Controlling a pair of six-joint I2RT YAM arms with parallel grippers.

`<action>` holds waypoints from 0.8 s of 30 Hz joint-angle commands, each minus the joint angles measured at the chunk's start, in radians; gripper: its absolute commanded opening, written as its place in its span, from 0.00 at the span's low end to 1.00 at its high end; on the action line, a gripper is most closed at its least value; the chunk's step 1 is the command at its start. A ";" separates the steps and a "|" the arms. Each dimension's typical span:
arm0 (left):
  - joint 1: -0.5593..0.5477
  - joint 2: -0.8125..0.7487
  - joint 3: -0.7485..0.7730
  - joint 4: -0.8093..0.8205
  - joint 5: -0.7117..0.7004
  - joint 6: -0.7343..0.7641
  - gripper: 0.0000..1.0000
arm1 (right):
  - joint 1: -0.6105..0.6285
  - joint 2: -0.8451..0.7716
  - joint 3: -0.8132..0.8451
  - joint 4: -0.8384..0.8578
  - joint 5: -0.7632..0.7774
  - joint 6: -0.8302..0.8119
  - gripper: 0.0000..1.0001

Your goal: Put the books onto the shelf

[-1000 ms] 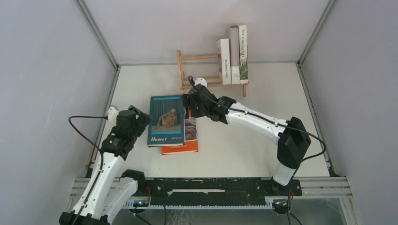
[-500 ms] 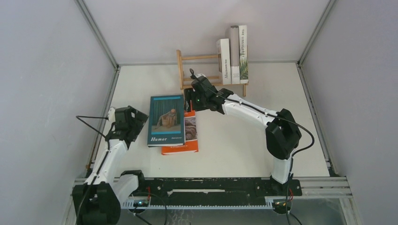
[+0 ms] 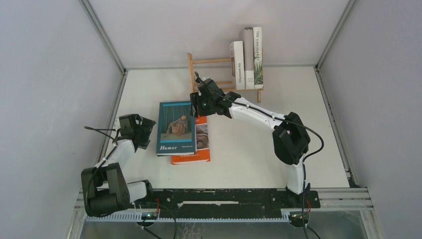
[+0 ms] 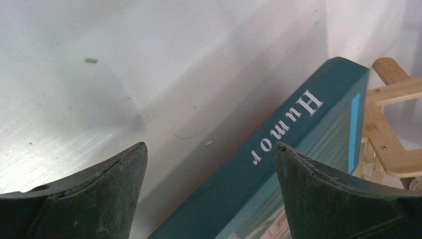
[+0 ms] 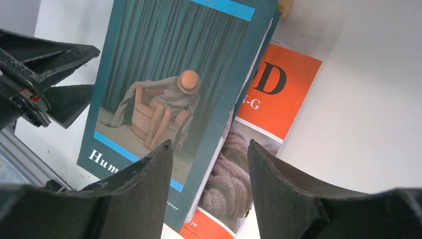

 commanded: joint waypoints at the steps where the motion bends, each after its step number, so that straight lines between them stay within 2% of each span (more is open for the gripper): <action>1: 0.024 0.067 -0.017 0.114 0.088 -0.063 1.00 | 0.006 0.026 0.061 0.039 -0.032 -0.035 0.63; 5: 0.030 0.138 0.007 0.137 0.128 -0.069 1.00 | 0.009 0.054 0.091 0.033 -0.043 -0.046 0.58; 14: 0.033 0.232 0.046 0.154 0.184 -0.065 0.96 | -0.001 0.115 0.146 0.016 -0.069 -0.056 0.38; 24: 0.033 0.281 -0.008 0.323 0.307 -0.113 0.84 | -0.012 0.186 0.171 0.001 -0.086 -0.050 0.36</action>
